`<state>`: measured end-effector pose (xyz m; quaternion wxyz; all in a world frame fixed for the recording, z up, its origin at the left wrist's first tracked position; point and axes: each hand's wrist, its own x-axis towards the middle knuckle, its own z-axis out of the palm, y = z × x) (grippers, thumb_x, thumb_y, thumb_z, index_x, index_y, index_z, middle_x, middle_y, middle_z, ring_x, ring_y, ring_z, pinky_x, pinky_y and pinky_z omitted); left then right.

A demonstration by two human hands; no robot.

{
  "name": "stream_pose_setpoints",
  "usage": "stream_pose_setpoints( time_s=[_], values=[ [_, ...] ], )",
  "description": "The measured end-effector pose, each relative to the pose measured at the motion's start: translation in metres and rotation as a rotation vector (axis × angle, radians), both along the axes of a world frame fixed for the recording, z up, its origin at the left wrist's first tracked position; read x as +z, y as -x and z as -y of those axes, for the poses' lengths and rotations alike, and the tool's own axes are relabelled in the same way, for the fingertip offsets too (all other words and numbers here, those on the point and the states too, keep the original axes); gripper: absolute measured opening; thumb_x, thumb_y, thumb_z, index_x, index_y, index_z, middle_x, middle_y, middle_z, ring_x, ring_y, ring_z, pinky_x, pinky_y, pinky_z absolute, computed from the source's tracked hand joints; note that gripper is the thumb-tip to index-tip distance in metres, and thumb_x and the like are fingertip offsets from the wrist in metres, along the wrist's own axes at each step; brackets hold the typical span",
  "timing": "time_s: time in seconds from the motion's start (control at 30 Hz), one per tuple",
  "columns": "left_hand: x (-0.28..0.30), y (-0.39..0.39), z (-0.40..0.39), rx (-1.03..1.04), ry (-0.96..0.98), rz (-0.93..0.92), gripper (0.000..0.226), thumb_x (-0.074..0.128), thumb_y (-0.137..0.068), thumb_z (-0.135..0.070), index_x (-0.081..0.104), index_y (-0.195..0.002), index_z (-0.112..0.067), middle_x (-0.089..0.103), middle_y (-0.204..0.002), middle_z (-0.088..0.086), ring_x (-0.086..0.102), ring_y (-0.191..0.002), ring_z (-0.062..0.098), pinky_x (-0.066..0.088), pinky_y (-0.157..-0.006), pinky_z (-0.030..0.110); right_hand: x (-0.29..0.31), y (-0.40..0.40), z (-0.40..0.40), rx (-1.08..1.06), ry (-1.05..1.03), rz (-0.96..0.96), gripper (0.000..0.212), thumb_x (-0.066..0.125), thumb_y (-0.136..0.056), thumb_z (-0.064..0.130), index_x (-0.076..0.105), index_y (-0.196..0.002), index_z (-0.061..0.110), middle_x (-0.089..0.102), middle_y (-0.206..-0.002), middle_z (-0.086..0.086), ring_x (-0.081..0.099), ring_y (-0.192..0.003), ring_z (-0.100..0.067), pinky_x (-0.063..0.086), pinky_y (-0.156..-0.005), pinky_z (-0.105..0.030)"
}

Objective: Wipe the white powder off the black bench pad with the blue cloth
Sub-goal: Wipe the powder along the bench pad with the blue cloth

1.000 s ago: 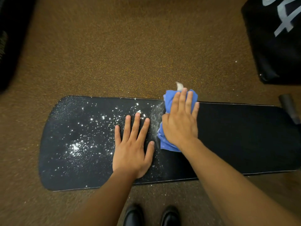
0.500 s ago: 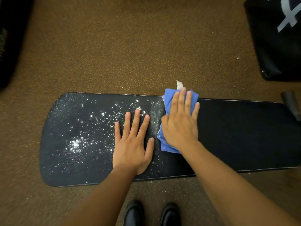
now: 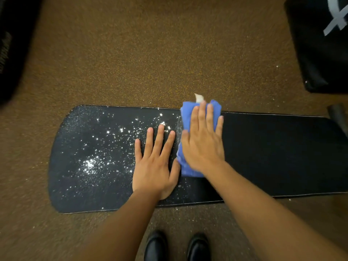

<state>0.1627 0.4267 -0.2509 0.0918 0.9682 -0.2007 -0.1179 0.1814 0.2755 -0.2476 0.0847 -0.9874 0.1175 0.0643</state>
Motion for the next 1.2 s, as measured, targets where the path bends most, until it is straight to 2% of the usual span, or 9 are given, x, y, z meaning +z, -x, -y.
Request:
stream_pose_setpoints(
  time_s=[0.17,0.27,0.43,0.67,0.77,0.9,1.03,1.13,1.2],
  values=[
    [-0.001,0.0,-0.001,-0.011,-0.001,0.006,0.066,0.024,-0.097,-0.05,0.007,-0.157,-0.028,-0.006,-0.166,-0.001,-0.013,-0.151,0.022,0.003,-0.12,0.057,0.001,0.106,0.013,0.267,0.031,0.025,0.069,0.028,-0.095,0.037,0.015,-0.152,0.001,0.009,-0.161,-0.017,0.004,-0.15,-0.032,0.019,-0.114,-0.058],
    [0.0,0.0,-0.001,-0.013,-0.008,0.005,0.066,0.02,-0.098,-0.051,0.004,-0.157,-0.029,-0.009,-0.165,-0.001,-0.016,-0.15,0.022,-0.001,-0.12,0.055,-0.002,0.091,0.048,0.128,0.062,-0.011,0.071,0.028,-0.092,0.036,0.017,-0.152,-0.001,0.012,-0.161,-0.018,0.008,-0.149,-0.032,0.022,-0.114,-0.06],
    [0.001,0.0,0.0,-0.003,-0.008,0.003,0.066,0.018,-0.097,-0.051,0.002,-0.157,-0.03,-0.011,-0.165,-0.002,-0.019,-0.15,0.021,-0.004,-0.12,0.054,-0.001,0.007,0.032,-0.144,0.03,0.022,0.074,0.016,-0.089,0.038,0.01,-0.152,-0.002,0.006,-0.161,-0.021,0.0,-0.149,-0.035,0.008,-0.118,-0.057],
    [-0.001,0.0,-0.001,-0.002,-0.006,0.003,0.065,0.018,-0.097,-0.051,0.004,-0.157,-0.029,-0.009,-0.165,-0.002,-0.017,-0.15,0.021,-0.002,-0.12,0.055,0.003,0.113,0.012,0.225,0.038,0.011,0.07,0.03,-0.092,0.037,0.017,-0.152,0.002,0.013,-0.161,-0.016,0.006,-0.15,-0.031,0.015,-0.116,-0.055],
    [0.001,0.001,0.0,-0.004,-0.008,0.01,0.065,0.016,-0.098,-0.052,0.002,-0.157,-0.03,-0.01,-0.165,-0.002,-0.018,-0.15,0.021,-0.004,-0.12,0.054,-0.001,0.083,0.051,0.098,0.082,-0.001,0.072,0.027,-0.089,0.036,0.021,-0.151,0.0,0.018,-0.16,-0.017,0.011,-0.149,-0.032,0.016,-0.116,-0.057],
    [0.001,0.0,0.001,0.001,-0.019,0.006,0.065,0.015,-0.097,-0.051,0.002,-0.157,-0.03,-0.011,-0.165,-0.001,-0.018,-0.15,0.022,-0.004,-0.12,0.054,0.001,-0.006,0.033,-0.168,0.042,0.006,0.076,0.012,-0.087,0.037,0.008,-0.152,-0.002,0.002,-0.161,-0.021,-0.002,-0.149,-0.036,0.007,-0.119,-0.056],
    [0.0,0.0,0.0,-0.01,-0.005,-0.003,0.066,0.015,-0.096,-0.048,0.003,-0.157,-0.029,-0.011,-0.165,-0.001,-0.019,-0.149,0.021,-0.005,-0.12,0.054,0.001,0.028,-0.009,0.074,0.064,0.007,0.072,0.013,-0.092,0.036,0.005,-0.153,-0.001,0.0,-0.161,-0.021,-0.005,-0.149,-0.035,0.006,-0.119,-0.055],
    [0.0,0.0,-0.002,-0.015,0.013,-0.006,0.065,0.02,-0.098,-0.049,0.004,-0.157,-0.028,-0.009,-0.165,-0.001,-0.017,-0.15,0.021,-0.002,-0.12,0.055,0.004,0.092,0.012,0.245,0.042,-0.002,0.07,0.026,-0.093,0.036,0.014,-0.152,0.001,0.01,-0.161,-0.019,0.005,-0.149,-0.033,0.021,-0.116,-0.058],
    [0.0,0.0,-0.001,-0.013,-0.002,-0.006,0.065,0.02,-0.098,-0.049,0.002,-0.157,-0.029,-0.01,-0.165,-0.001,-0.018,-0.15,0.022,-0.002,-0.12,0.056,0.003,0.096,0.046,0.207,0.072,-0.017,0.071,0.029,-0.09,0.035,0.019,-0.151,0.0,0.016,-0.16,-0.018,0.011,-0.149,-0.033,0.028,-0.112,-0.059]
  ],
)
